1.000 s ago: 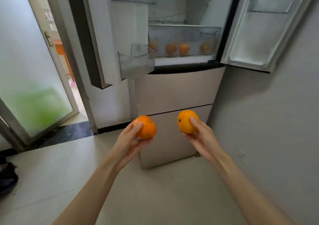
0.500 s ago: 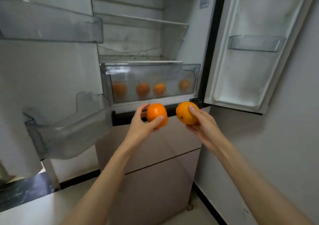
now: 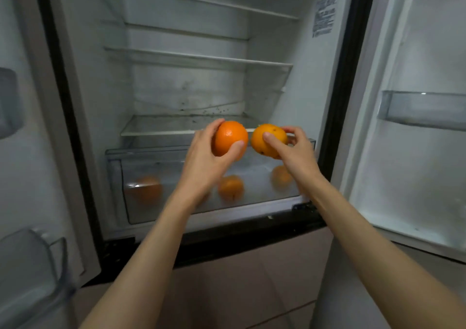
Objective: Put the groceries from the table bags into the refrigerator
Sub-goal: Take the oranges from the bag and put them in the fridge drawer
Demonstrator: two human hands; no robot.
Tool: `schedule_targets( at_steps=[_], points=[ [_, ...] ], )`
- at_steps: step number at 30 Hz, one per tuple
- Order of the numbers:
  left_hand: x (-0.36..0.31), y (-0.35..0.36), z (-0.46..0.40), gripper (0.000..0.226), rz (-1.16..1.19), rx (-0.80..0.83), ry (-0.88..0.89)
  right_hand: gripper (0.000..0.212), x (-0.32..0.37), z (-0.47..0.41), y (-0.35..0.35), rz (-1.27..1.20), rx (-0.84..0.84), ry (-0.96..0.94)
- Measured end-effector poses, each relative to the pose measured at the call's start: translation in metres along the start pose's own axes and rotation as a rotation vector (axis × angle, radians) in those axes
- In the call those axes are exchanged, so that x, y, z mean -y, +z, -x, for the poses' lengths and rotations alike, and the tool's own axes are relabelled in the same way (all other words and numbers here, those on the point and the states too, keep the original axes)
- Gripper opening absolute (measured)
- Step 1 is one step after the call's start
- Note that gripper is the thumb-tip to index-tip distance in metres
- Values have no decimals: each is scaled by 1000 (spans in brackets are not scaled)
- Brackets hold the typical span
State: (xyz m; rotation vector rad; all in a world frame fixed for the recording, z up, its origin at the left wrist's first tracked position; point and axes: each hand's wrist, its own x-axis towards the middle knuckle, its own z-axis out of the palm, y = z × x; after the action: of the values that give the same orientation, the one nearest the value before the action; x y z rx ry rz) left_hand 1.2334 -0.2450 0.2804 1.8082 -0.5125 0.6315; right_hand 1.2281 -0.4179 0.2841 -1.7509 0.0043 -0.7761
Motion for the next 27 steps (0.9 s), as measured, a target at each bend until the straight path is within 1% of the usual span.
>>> schedule_targets(
  at_steps=[3,6,9,11,14,16,18,20,22,26,27],
  points=[
    [3,-1,-39,51,-182,-31,49,44,-2,-47,9,177,41,-151],
    [7,0,-81,50,-442,35,8,48,-3,-88,17,391,147,-232],
    [19,1,-108,60,-657,140,-88,50,-13,-116,21,620,322,-214],
    [28,1,-115,57,-729,198,-163,47,-24,-128,21,620,414,-159],
    [41,2,-116,52,-724,261,-263,48,-29,-139,22,580,480,-106],
    [47,3,-116,48,-710,292,-310,51,-28,-143,27,638,528,-93],
    [51,4,-117,44,-699,341,-344,48,-30,-144,31,726,568,-75],
    [55,6,-118,45,-698,377,-349,45,-38,-144,36,798,617,-49],
    [58,8,-117,46,-697,388,-350,46,-46,-146,40,868,636,-28],
    [64,13,-118,34,-702,451,-377,37,-44,-144,38,917,624,28],
    [65,14,-118,33,-706,468,-391,39,-42,-141,36,934,645,30]
  ],
)
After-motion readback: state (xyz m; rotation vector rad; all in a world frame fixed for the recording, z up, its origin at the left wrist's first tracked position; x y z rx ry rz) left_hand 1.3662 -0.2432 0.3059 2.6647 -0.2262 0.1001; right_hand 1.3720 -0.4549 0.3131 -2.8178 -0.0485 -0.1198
